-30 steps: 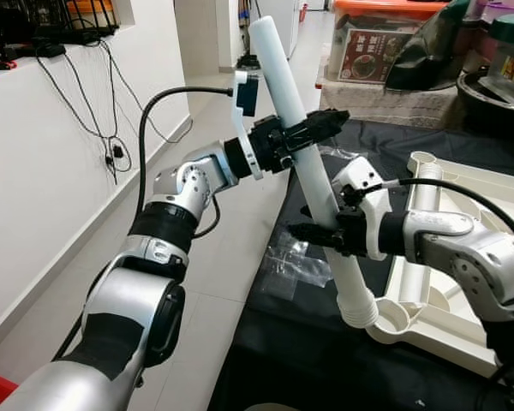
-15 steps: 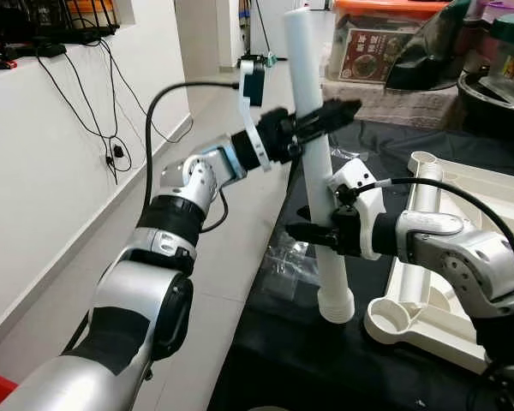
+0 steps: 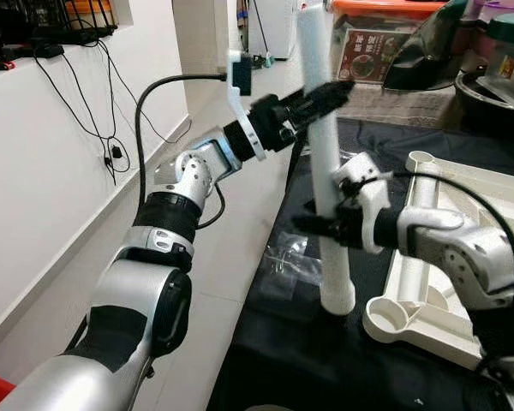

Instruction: Building children table

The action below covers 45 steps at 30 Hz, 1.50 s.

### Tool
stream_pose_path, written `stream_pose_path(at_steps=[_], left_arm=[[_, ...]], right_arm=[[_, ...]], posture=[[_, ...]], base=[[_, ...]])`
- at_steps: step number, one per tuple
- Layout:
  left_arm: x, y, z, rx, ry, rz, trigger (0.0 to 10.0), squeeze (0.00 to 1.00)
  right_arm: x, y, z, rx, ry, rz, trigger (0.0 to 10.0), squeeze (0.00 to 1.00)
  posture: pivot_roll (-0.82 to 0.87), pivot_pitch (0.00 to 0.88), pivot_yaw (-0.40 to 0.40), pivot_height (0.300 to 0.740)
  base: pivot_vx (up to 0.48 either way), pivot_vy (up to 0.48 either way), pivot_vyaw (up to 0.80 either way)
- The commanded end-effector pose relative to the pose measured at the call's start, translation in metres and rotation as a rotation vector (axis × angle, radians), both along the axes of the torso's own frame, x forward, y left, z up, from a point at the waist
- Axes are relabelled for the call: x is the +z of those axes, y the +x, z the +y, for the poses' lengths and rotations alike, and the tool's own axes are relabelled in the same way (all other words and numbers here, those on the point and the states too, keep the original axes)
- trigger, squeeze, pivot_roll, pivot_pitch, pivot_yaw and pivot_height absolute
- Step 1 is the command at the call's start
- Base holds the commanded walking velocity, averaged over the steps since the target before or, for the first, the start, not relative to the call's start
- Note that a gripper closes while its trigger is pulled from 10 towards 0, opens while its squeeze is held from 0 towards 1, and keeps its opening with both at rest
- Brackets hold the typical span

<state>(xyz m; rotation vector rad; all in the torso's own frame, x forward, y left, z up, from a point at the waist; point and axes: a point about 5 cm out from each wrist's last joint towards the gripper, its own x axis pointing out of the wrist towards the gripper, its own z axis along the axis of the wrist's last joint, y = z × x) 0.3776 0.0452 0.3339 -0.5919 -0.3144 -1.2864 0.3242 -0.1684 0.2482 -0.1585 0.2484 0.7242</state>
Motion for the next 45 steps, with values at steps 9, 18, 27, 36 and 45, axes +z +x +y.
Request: stream_pose_path(at_steps=[9, 18, 27, 36, 45], left_arm=[[0.021, -0.011, 0.012, 0.045, -0.027, -0.086, 10.0, 0.00], [-0.023, -0.015, 0.023, 0.251, 0.161, -0.128, 10.0, 1.00], [-0.083, -0.016, 0.031, 0.538, 0.458, -0.169, 10.0, 1.00], [-0.125, -0.030, 0.025, 0.651, 0.674, -0.347, 10.0, 0.00], [-0.134, -0.036, 0.012, 0.668, 0.676, -0.387, 10.0, 0.35]], right_arm=[[0.031, 0.025, -0.032, -0.283, 0.135, -0.137, 0.0, 0.00], [0.074, 0.024, -0.052, -0.405, 0.360, -0.410, 0.0, 0.00], [0.076, 0.015, -0.046, -0.377, 0.496, -0.464, 0.0, 0.00], [0.062, 0.006, -0.023, -0.358, 0.620, -0.445, 0.0, 0.00], [0.057, -0.001, -0.005, -0.323, 0.662, -0.432, 0.0, 0.00]], posture=[[0.03, 0.000, -0.029, 0.740], [0.04, 0.000, -0.038, 0.740], [0.05, 0.000, -0.045, 0.740], [0.05, 0.000, -0.040, 0.740], [0.04, 0.000, -0.037, 0.740]], base=[[0.000, 0.000, 0.00], [0.000, 0.000, 0.00], [0.000, 0.000, 0.00], [0.000, 0.000, 0.00], [0.000, 0.000, 0.00]])
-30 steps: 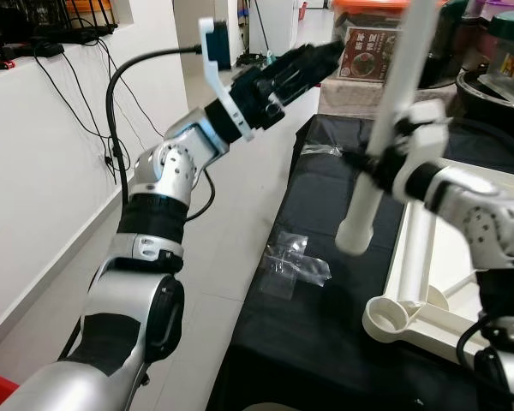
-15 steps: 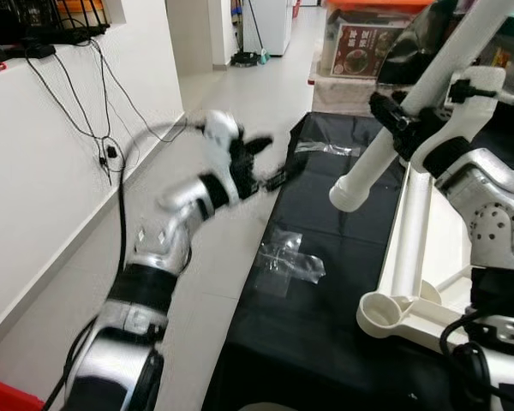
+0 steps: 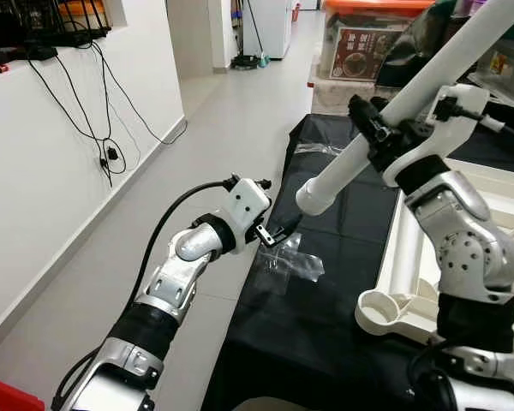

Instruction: Building children table

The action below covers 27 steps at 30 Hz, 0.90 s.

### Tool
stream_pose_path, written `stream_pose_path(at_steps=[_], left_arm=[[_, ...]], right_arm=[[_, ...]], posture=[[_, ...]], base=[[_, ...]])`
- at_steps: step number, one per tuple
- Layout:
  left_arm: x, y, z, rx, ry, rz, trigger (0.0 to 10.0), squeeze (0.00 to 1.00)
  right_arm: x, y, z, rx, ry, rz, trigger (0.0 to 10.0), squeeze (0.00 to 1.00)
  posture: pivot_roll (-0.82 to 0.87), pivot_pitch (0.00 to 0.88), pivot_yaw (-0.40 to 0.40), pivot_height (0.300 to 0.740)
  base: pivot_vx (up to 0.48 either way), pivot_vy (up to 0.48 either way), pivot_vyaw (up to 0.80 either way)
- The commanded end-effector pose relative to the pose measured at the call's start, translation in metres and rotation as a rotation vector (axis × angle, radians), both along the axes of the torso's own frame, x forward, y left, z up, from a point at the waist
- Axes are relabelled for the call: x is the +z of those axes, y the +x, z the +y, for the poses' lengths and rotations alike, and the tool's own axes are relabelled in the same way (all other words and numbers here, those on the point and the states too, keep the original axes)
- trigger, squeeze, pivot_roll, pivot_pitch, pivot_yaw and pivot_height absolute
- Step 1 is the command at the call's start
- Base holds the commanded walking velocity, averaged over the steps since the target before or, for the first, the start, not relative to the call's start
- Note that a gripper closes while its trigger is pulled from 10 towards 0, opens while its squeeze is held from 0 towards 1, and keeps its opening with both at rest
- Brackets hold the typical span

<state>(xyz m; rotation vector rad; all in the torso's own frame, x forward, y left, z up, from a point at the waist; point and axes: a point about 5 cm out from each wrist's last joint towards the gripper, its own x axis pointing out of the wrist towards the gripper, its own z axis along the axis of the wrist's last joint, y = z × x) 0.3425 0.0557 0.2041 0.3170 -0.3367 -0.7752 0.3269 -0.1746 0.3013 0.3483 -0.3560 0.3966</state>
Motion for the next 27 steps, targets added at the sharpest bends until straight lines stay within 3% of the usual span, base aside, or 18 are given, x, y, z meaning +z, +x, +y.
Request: stream_pose_path(at_steps=[1, 2, 3, 5, 6, 12, 17, 22, 27], left_arm=[[-0.005, -0.001, 0.002, 0.013, 0.014, -0.002, 10.0, 0.35], [-0.005, -0.003, -0.001, 0.006, -0.002, 0.009, 10.0, 0.95], [-0.006, -0.005, -0.004, 0.008, -0.036, 0.025, 10.0, 0.00], [-0.006, -0.007, -0.006, 0.010, -0.060, 0.037, 10.0, 0.00], [-0.008, -0.009, -0.005, 0.023, -0.113, 0.068, 10.0, 0.00], [-0.018, -0.017, 0.002, 0.073, -0.207, 0.143, 10.0, 0.00], [-0.028, -0.022, 0.008, 0.114, -0.194, 0.162, 10.0, 0.00], [-0.032, -0.027, 0.012, 0.155, -0.193, 0.182, 10.0, 0.00], [-0.034, -0.030, 0.013, 0.175, -0.183, 0.180, 10.0, 0.00]], right_arm=[[0.004, -0.004, 0.002, 0.006, 0.003, -0.021, 0.0, 0.00], [0.003, -0.003, 0.002, -0.017, 0.006, -0.018, 0.0, 0.00], [-0.001, -0.003, 0.001, -0.065, -0.015, -0.010, 4.2, 0.00], [-0.003, -0.003, 0.000, -0.099, -0.031, -0.005, 4.2, 0.00], [-0.010, -0.004, -0.002, -0.139, -0.051, -0.001, 10.0, 0.00], [-0.032, -0.011, -0.013, -0.249, -0.077, 0.021, 10.0, 0.00], [-0.041, -0.016, -0.015, -0.288, -0.082, 0.034, 10.0, 0.00], [-0.045, -0.019, -0.013, -0.301, -0.060, 0.041, 10.0, 0.00], [-0.049, -0.019, -0.010, -0.303, -0.070, 0.052, 10.0, 0.00]], posture=[[0.04, 0.000, -0.037, 0.740], [0.04, 0.000, -0.043, 0.740], [0.04, 0.000, -0.043, 0.740], [0.04, 0.000, -0.043, 0.740], [0.05, 0.000, -0.046, 0.740], [0.05, 0.000, -0.052, 0.740], [0.05, 0.000, -0.056, 0.740], [0.05, 0.000, -0.060, 0.740], [0.05, 0.000, -0.062, 0.740]], base=[[0.000, 0.000, 0.00], [0.000, 0.000, 0.00], [0.000, 0.000, 0.00], [0.000, 0.000, 0.00], [0.000, 0.000, 0.00], [0.000, 0.000, 0.00], [0.000, 0.000, 0.00], [0.000, 0.000, 0.78], [0.000, -0.382, 0.00]])
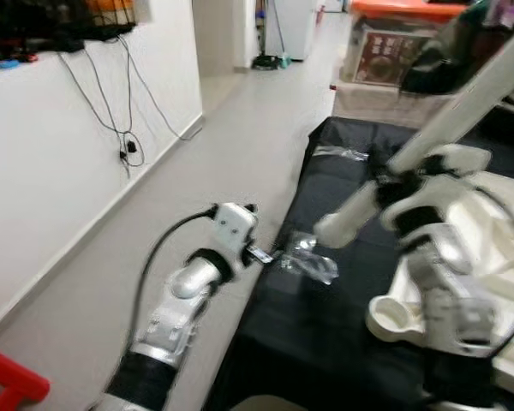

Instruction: Building children table

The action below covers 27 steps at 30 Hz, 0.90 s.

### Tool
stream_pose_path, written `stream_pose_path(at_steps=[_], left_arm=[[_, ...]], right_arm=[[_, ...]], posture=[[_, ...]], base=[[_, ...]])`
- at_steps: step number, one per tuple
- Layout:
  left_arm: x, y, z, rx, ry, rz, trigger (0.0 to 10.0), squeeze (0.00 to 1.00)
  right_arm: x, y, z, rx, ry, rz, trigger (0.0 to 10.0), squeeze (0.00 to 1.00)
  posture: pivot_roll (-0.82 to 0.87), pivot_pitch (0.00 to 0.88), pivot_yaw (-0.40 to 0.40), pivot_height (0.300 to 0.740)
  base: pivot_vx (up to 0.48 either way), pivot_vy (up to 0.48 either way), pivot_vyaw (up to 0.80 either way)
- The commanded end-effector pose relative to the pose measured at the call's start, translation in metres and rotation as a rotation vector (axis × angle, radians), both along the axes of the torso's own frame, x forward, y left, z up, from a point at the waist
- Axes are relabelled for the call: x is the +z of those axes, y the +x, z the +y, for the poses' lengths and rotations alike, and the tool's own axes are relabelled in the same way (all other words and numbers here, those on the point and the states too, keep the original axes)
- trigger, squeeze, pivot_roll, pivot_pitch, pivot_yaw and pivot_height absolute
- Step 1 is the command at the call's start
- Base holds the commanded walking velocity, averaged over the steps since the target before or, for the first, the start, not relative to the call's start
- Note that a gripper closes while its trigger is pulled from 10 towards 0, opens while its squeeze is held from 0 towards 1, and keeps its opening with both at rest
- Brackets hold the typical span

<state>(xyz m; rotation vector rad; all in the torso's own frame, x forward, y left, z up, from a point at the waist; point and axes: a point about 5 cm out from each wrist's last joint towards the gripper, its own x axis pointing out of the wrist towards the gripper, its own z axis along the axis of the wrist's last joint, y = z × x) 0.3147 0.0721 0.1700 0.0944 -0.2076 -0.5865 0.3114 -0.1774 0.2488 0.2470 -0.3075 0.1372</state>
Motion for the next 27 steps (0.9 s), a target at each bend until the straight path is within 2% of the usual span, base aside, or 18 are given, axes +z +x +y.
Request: stream_pose_path(at_steps=[1, 10, 17, 24, 27], left_arm=[[0.000, -0.002, -0.004, -0.004, 0.008, 0.000, 10.0, 0.00], [0.000, 0.000, 0.001, 0.030, 0.003, 0.021, 10.0, 0.00], [0.002, 0.000, 0.002, 0.063, -0.013, 0.031, 10.0, 0.00], [-0.005, -0.004, 0.004, 0.065, -0.004, 0.061, 10.0, 0.00], [-0.009, -0.009, 0.005, 0.065, 0.003, 0.070, 10.0, 0.00]], right_arm=[[0.004, -0.003, -0.008, -0.039, -0.008, -0.025, 10.0, 0.00], [0.004, -0.003, -0.005, 0.015, -0.021, -0.024, 10.0, 0.00], [0.006, -0.001, 0.000, 0.182, -0.016, -0.028, 10.0, 0.00], [0.011, 0.006, -0.012, 0.164, -0.048, -0.048, 10.0, 0.00], [0.013, 0.006, -0.013, 0.158, -0.047, -0.058, 10.0, 0.00]], posture=[[0.05, 0.000, -0.062, 0.740], [0.05, 0.000, -0.062, 0.740], [0.05, 0.000, -0.066, 0.740], [0.06, 0.000, -0.072, 0.740], [0.06, 0.000, -0.073, 0.740]], base=[[0.000, -0.480, 0.00], [0.000, -0.477, 0.00], [0.000, 0.000, 0.00], [0.000, 0.000, 0.00], [0.000, 0.000, 0.70]])
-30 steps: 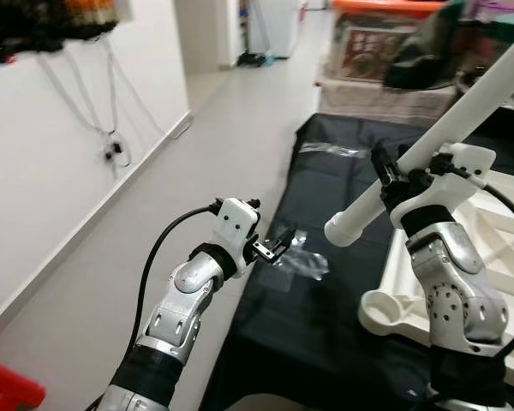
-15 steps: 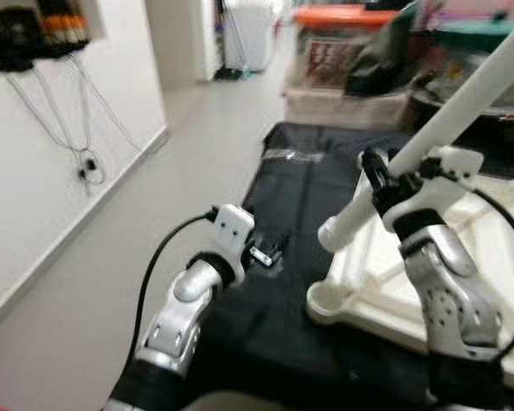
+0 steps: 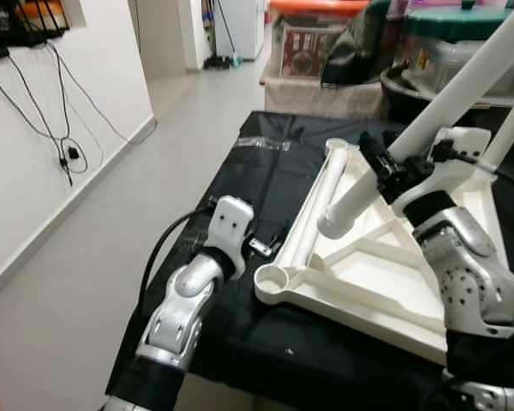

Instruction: Building children table

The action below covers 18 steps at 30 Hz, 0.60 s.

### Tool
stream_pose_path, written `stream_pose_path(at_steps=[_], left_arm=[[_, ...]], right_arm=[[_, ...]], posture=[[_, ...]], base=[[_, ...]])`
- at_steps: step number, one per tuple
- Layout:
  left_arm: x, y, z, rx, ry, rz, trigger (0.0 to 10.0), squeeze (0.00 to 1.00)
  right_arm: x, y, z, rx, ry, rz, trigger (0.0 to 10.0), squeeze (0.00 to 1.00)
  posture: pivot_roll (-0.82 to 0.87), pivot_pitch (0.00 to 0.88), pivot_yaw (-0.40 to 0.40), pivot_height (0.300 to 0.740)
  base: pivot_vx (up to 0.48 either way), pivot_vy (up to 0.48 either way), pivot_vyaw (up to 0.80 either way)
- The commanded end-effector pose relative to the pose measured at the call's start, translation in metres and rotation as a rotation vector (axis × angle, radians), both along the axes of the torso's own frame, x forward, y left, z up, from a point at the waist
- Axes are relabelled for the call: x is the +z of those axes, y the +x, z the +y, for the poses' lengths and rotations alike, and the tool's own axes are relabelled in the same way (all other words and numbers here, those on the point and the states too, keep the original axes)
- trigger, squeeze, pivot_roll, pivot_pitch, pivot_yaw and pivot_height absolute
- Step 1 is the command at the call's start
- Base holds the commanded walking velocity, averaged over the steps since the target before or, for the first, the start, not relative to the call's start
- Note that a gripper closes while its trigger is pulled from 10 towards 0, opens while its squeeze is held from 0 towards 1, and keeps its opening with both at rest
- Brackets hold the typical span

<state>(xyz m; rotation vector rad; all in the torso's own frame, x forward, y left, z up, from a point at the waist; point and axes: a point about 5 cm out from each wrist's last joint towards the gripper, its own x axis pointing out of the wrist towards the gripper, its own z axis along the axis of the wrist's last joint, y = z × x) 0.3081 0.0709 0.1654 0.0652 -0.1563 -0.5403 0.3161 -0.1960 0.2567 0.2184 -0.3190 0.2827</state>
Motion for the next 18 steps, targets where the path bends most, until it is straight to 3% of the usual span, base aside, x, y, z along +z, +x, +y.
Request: stream_pose_path(at_steps=[1, 9, 18], left_arm=[[-0.004, -0.002, 0.007, 0.018, 0.021, 0.015, 10.0, 0.00], [-0.011, -0.011, 0.005, 0.002, 0.025, 0.049, 10.0, 0.00], [-0.017, -0.017, 0.003, -0.011, 0.031, 0.079, 10.0, 0.00]], right_arm=[[0.005, 0.002, 0.006, 0.023, 0.002, -0.026, 10.0, 0.00], [0.007, 0.003, 0.004, 0.024, -0.024, -0.015, 10.0, 0.00], [0.006, 0.006, -0.004, -0.026, -0.017, 0.006, 10.0, 0.00]], posture=[[0.06, 0.000, -0.073, 0.740], [0.06, 0.000, -0.073, 0.740], [0.06, 0.000, -0.073, 0.740]], base=[[0.000, 0.000, 0.80], [0.000, 0.000, 0.80], [0.000, 0.000, 0.00]])
